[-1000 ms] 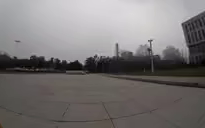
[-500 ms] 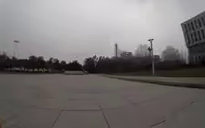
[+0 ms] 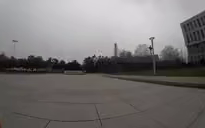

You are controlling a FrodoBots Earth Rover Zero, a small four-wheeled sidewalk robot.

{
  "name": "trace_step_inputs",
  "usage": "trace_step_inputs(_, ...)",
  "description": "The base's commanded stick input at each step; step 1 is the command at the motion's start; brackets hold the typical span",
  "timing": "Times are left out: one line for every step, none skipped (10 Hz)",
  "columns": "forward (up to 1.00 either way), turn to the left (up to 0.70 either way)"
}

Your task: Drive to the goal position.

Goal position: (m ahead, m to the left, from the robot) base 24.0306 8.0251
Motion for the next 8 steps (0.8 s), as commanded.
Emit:
trace_step_inputs(0.70, -0.01)
trace_step_inputs(0.70, -0.01)
trace_step_inputs(0.70, -0.01)
trace_step_inputs(0.70, -0.01)
trace_step_inputs(0.70, -0.01)
trace_step_inputs(0.70, -0.01)
trace_step_inputs(0.70, -0.01)
trace_step_inputs(0.70, -0.01)
